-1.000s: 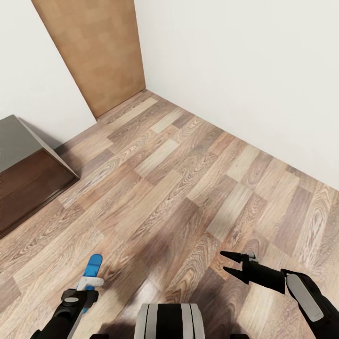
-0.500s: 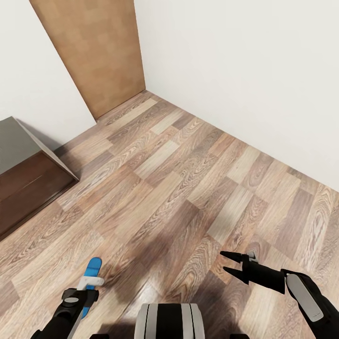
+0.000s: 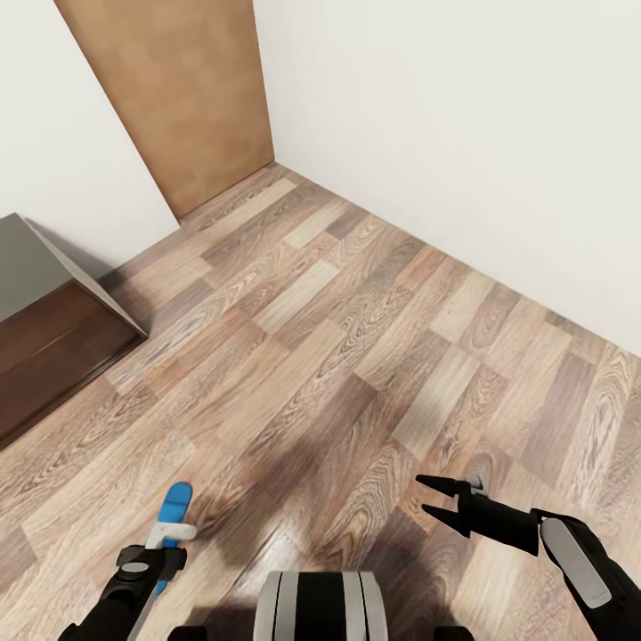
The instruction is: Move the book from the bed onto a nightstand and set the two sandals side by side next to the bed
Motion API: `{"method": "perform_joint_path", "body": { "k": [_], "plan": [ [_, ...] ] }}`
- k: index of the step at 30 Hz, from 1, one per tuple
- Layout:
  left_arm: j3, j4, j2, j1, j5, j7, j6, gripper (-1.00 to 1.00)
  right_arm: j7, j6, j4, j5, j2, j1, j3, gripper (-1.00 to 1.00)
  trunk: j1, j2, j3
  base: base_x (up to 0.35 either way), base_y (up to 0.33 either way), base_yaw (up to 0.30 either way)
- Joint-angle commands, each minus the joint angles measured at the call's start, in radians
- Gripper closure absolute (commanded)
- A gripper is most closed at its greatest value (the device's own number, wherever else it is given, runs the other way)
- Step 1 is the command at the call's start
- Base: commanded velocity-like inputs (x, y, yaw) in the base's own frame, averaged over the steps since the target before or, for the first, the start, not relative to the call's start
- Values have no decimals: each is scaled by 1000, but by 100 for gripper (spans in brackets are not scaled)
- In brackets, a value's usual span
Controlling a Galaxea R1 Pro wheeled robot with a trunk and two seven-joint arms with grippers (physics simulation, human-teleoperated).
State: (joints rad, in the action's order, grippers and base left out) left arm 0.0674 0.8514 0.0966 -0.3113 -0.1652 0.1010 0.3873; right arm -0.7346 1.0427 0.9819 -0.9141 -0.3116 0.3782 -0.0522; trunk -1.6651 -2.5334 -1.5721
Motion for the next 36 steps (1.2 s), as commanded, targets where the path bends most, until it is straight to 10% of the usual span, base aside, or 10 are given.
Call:
{"method": "perform_joint_path", "body": {
  "k": [1,36],
  "plan": [
    [0,2,0,0,-8,-1,5,-100,-6,5,0,4,0,1,-2,-100,0,0,-5,0,0,0],
    [23,-133,24,0,-5,-1,-278,-100,-5,5,0,6,0,0,0,-100,-1,-1,-8,0,0,0]
  ]
}}
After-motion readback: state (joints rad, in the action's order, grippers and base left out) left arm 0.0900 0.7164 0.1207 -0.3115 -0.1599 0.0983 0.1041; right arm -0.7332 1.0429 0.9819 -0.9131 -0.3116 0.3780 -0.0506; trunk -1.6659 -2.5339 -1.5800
